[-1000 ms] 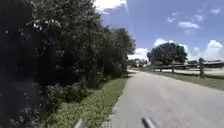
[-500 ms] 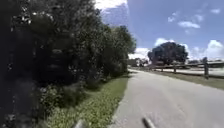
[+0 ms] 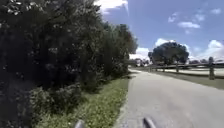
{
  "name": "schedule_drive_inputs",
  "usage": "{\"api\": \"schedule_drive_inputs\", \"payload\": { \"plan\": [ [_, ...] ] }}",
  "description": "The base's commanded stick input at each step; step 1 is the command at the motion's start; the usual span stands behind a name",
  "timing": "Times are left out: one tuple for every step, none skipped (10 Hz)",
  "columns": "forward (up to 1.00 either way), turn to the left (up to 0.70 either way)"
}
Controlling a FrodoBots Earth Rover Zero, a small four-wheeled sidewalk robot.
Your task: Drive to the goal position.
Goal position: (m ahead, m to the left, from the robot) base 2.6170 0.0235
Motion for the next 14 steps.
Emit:
{"api": "schedule_drive_inputs", "payload": {
  "plan": [
    [0.50,0.00],
    [0.50,0.00],
    [0.50,0.00],
    [0.50,0.00],
    [0.50,0.00],
    [0.50,0.00],
    [0.50,0.00],
    [0.50,0.00],
    [0.50,0.00],
    [0.50,0.00],
    [0.50,0.00],
    [0.50,0.00],
    [0.50,0.00],
    [0.50,0.00]
  ]
}}
